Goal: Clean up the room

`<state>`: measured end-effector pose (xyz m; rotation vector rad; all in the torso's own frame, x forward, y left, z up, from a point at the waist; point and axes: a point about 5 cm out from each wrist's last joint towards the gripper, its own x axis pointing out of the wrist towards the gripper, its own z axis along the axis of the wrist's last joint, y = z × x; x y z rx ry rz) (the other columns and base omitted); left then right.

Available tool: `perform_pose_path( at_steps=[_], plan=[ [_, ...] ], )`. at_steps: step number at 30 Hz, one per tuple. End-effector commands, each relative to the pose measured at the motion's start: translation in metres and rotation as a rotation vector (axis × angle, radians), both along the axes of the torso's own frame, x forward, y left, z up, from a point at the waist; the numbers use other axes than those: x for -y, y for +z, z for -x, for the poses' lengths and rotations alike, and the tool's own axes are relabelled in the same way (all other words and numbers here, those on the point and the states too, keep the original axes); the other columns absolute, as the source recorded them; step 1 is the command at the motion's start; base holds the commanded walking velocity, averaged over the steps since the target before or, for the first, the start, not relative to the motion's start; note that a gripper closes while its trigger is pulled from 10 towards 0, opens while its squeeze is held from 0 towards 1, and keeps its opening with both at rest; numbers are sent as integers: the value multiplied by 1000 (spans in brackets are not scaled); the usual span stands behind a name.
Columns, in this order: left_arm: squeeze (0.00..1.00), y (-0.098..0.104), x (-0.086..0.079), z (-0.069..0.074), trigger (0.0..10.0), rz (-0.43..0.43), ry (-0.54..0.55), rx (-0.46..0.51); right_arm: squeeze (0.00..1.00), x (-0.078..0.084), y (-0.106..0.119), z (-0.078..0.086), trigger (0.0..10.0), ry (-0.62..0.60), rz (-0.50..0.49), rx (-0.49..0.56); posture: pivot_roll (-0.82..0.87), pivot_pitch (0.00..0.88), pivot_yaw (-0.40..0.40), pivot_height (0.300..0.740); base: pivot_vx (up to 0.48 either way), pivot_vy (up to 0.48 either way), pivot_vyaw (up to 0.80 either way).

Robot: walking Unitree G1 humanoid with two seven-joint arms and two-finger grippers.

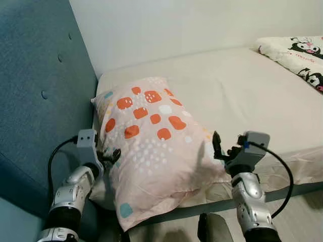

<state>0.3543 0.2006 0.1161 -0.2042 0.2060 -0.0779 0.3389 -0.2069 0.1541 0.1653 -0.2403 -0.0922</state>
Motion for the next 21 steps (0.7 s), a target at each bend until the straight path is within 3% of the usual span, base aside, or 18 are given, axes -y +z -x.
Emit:
perform_pose_path(
  at_steps=[1, 9, 11, 12, 15, 16, 19, 21],
  plan=[
    [0, -19, -21, 7, 10000, -40, 101, -100, 0, 9, -6, -8, 10000, 13, -73, -48, -47, 213, 59, 580, 0, 0, 0],
    [0, -23, -34, 9, 10000, 37, 189, -154, 0, 2, -13, -25, 10000, 184, -98, -162, -38, 240, 52, 580, 0, 0, 0],
    [0, -30, -35, 12, 10000, 97, 177, -214, 0, -8, -21, -30, 10000, 277, 10, -263, -27, 259, 45, 580, 0, 0, 0],
    [0, -30, -35, 12, 10000, 97, 177, -214, 0, -8, -21, -30, 10000, 277, 10, -263, -27, 259, 45, 580, 0, 0, 0],
    [0, -37, -32, 15, 10000, 251, 123, -278, 0, -11, -29, -35, 10000, 337, 156, -367, -27, 259, 45, 580, 0, 0, 0],
    [0, -37, -32, 15, 10000, 251, 123, -278, 0, -11, -29, -35, 10000, 337, 156, -367, -27, 259, 45, 580, 0, 0, 0],
    [0, -36, -32, 20, 10000, 409, 50, -287, 0, -12, -25, -38, 10000, 358, 218, -362, -16, 255, 30, 580, 0, 0, 0],
    [0, -35, -33, 21, 10000, 438, 30, -285, 0, -13, -23, -39, 10000, 369, 234, -356, -16, 253, 30, 580, 0, 0, 0]
  ],
)
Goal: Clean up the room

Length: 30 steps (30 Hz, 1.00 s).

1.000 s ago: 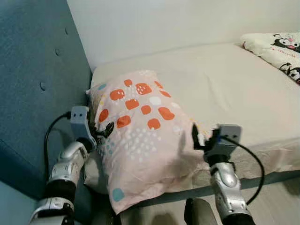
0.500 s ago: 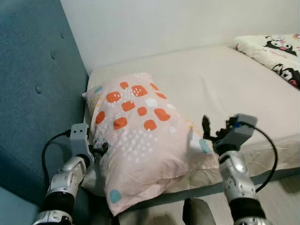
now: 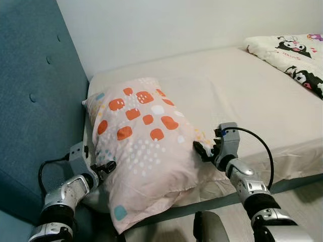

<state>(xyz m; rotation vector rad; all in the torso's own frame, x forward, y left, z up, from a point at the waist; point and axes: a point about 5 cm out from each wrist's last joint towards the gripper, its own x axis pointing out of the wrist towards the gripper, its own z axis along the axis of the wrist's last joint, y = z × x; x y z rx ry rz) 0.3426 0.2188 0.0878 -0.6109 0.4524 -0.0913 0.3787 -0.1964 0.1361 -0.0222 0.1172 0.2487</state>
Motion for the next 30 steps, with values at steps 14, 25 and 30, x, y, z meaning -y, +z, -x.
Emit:
perform_pose_path(
  at_steps=[14, 25, 30],
  plan=[
    [0, 44, -19, 51, 10000, -174, -558, 380, 0, -34, 25, 37, 10000, 529, 1, 143, -29, 215, 27, 580, 0, 0, 0],
    [0, 36, 22, 54, 4941, -695, -901, 461, 0, -44, 16, 58, 4000, 773, 363, 24, -44, 221, 28, 580, 0, 0, 0],
    [0, 59, 45, 61, 0, -605, -899, 621, 0, -44, 19, 70, 0, 824, 379, -28, -36, 226, 19, 580, 0, 0, 0]
  ],
)
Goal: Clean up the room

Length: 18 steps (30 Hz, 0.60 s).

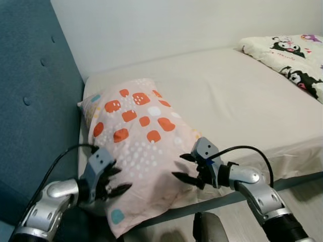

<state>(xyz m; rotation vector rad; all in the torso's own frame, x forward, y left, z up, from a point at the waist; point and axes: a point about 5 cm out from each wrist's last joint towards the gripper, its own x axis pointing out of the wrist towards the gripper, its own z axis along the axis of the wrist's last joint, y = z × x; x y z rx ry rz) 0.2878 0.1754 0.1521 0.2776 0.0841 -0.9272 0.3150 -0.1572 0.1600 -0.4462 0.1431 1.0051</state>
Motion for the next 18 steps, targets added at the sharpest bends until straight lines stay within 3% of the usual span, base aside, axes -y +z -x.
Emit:
perform_pose_path(
  at_steps=[1, 2, 3, 4, 9, 13, 18],
  plan=[
    [0, -5, 2, 6, 0, 6, -8, -20, 0, -5, -5, 7, 0, 35, 20, -36, -36, 226, 19, 580, 0, 0, 0],
    [0, -10, 10, 12, 0, -13, -38, -29, 0, -5, -11, 13, 0, 69, 99, -57, -36, 227, 17, 580, 0, 0, 0],
    [0, -10, 10, 12, 0, -13, -38, -29, 0, -5, -11, 13, 0, 69, 99, -57, -36, 227, 17, 580, 0, 0, 0],
    [0, -16, 15, 17, 0, -37, -59, -43, 0, -5, -16, 17, 0, 94, 159, -67, -36, 227, 17, 580, 0, 0, 0],
    [0, -36, 20, 32, 0, -95, -155, -114, 0, -5, -23, 21, 0, 125, 221, -94, -39, 236, 16, 580, 0, 0, 0],
    [0, -39, 24, 38, 0, -116, -189, -126, 0, -3, -24, 20, 0, 128, 266, -78, -36, 238, 14, 580, 0, 0, 0],
    [0, -49, 42, 41, 0, -146, -162, -109, 0, -3, -24, 18, 0, 112, 301, -56, -34, 241, 11, 580, 0, 0, 0]
  ],
)
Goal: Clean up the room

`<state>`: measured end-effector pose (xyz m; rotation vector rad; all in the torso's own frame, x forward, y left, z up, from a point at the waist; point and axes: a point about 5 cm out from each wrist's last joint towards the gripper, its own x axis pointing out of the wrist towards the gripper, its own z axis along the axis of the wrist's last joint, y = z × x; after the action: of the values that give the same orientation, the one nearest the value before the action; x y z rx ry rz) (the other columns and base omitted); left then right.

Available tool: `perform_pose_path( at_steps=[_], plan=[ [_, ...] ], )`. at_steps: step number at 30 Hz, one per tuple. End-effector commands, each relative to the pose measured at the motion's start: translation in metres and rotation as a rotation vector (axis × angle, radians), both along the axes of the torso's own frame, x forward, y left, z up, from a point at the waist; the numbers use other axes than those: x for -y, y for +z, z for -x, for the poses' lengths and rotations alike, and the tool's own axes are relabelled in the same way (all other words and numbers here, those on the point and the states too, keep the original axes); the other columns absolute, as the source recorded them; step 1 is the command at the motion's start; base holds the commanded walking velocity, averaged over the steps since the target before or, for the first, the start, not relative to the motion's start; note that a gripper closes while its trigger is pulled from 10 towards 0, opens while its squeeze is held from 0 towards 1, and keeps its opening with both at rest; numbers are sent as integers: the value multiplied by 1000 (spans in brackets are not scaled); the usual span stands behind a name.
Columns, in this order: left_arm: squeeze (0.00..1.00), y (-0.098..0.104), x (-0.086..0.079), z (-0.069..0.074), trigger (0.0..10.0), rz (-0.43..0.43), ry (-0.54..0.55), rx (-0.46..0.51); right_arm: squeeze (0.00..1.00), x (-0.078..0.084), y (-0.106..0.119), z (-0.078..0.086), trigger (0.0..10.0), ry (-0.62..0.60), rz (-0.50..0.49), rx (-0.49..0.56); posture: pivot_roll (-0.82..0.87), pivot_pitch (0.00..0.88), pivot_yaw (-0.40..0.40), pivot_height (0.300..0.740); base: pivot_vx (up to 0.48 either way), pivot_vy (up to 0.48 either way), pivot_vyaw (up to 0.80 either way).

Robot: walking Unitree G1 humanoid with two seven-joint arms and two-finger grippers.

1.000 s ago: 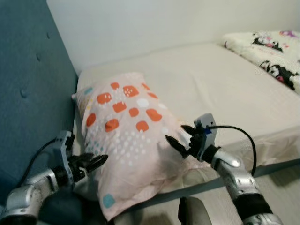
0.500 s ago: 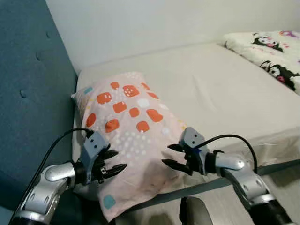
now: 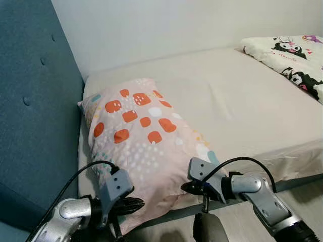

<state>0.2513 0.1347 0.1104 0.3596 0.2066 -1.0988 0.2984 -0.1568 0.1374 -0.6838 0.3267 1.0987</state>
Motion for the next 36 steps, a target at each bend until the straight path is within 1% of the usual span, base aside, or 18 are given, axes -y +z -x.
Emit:
perform_pose_path(
  at_steps=[1, 7, 8, 9, 10, 11, 12, 15, 20, 21, 24, 25, 27, 29, 30, 32, 34, 36],
  plan=[
    [0, -12, 6, 6, 0, -30, -2, -20, 0, -3, -2, 1, 0, 17, 25, 10, -35, 246, 10, 580, 0, 0, 0],
    [0, -24, 22, 10, 0, -64, -38, -47, 0, -6, -12, 0, 0, 20, 73, 14, -38, 260, 15, 580, 0, 0, 0],
    [0, -27, 26, 7, 0, -84, -33, -41, 0, -7, -16, -3, 2196, 9, 91, 28, -39, 271, 16, 580, 0, 0, 0],
    [0, -28, 27, 5, 0, -90, -26, -38, 0, -8, -17, -4, 2196, 1, 93, 32, -39, 271, 16, 580, 0, 0, 0],
    [0, -29, 28, 3, 0, -102, -17, -35, 0, -9, -18, -5, 7647, -3, 100, 39, -39, 271, 16, 580, 0, 0, 0],
    [0, -29, 28, 3, 0, -102, -17, -35, 0, -9, -18, -5, 7647, -3, 100, 39, -39, 271, 16, 580, 0, 0, 0],
    [0, -31, 29, 1, 0, -114, -11, -36, 0, -10, -19, -6, 10000, -2, 108, 41, -39, 279, 16, 580, 0, 0, 0],
    [0, -34, 31, -3, 0, -137, 1, -27, 0, -12, -22, -8, 10000, 8, 141, 51, -41, 287, 16, 580, 0, 0, 0],
    [0, -46, 32, -20, 0, -232, 81, 16, 0, -18, -29, -17, 10000, 41, 213, 67, -49, 306, 17, 580, 0, 0, 0],
    [0, -46, 32, -20, 0, -232, 81, 16, 0, -18, -29, -17, 10000, 41, 213, 67, -49, 306, 17, 580, 0, 0, 0],
    [0, -50, 28, -39, 0, -322, 171, 90, 0, -20, -35, -26, 10000, 45, 272, 82, -50, 310, 16, 580, 0, 0, 0],
    [0, -50, 28, -39, 0, -322, 171, 90, 0, -20, -35, -26, 10000, 45, 272, 82, -50, 310, 16, 580, 0, 0, 0],
    [0, -48, 24, -53, 0, -347, 229, 121, 0, -23, -32, -36, 10000, 37, 309, 165, -48, 314, 14, 580, 0, 0, 0],
    [0, -40, 21, -68, 0, -370, 285, 186, 0, -31, -23, -43, 10000, 0, 253, 214, -46, 311, 13, 580, 0, 0, 0],
    [0, -33, 19, -77, 0, -358, 321, 214, 0, -39, -14, -45, 10000, -17, 173, 223, -46, 308, 11, 580, 0, 0, 0],
    [0, -22, 18, -88, 0, -324, 370, 239, 0, -47, -3, -46, 10000, -28, 81, 242, -44, 308, 12, 580, 0, 0, 0],
    [0, -18, 18, -92, 0, -309, 386, 244, 0, -49, 0, -46, 10000, -29, 60, 251, -44, 308, 12, 580, 0, 0, 0],
    [0, -14, 18, -98, 0, -288, 407, 254, 0, -51, 4, -47, 10000, -19, 62, 301, -47, 302, 14, 580, 0, 0, 0]
  ],
)
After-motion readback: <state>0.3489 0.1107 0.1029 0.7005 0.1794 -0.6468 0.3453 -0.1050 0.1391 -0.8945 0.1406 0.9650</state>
